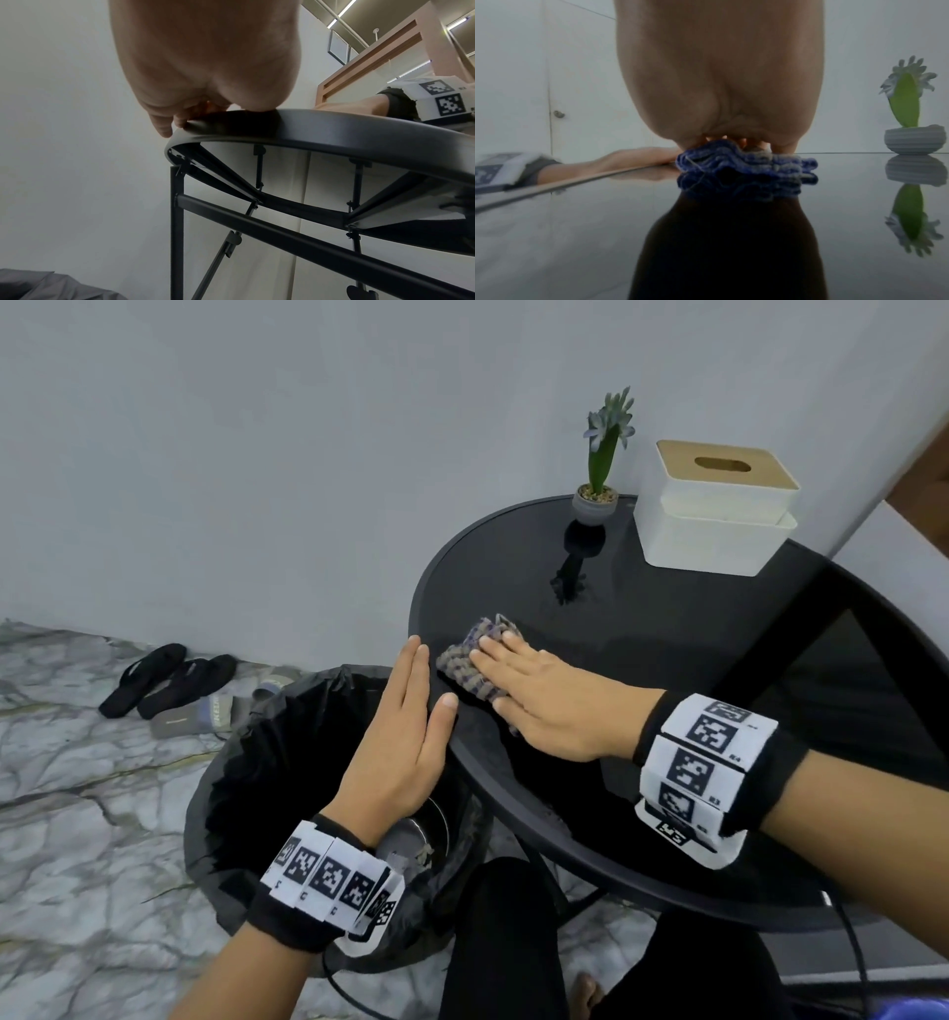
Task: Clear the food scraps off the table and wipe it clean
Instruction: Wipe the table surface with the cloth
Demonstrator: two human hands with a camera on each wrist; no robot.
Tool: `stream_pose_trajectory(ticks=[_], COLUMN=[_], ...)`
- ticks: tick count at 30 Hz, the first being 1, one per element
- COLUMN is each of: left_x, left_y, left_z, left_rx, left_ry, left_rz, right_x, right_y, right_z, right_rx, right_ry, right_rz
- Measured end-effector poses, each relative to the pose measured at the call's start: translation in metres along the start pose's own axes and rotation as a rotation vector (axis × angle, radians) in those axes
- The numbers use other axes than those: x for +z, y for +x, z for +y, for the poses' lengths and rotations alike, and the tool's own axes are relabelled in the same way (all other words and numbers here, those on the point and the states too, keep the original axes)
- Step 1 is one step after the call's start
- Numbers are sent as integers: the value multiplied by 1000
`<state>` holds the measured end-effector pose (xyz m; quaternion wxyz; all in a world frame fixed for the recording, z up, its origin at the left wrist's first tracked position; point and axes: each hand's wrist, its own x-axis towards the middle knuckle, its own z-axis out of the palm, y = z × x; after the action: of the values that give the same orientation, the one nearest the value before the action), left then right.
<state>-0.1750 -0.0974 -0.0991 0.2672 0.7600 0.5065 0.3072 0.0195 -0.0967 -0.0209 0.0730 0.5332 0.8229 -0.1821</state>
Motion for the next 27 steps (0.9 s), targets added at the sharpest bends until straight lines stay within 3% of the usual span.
stream_pose_trajectory(ticks=[7, 12, 16, 22, 27], left_x=[0, 2, 1, -2, -2], left_y=[-1, -1, -2, -3, -4], left_z=[-4, -3, -4, -7, -5], left_rx=[27, 20, 22, 41, 36], left_ry=[6, -8, -19, -55, -6], left_rz=[10, 34, 23, 19, 12], right_x=[-1, -6, -7, 0, 0], right_y=[-27, 6, 16, -33, -48], right_z=[16, 13, -5, -12, 0], right_rx=[-57, 53, 18, -83, -40], right_ry=[60, 15, -8, 24, 22], right_rz=[-47, 7, -65, -145, -126])
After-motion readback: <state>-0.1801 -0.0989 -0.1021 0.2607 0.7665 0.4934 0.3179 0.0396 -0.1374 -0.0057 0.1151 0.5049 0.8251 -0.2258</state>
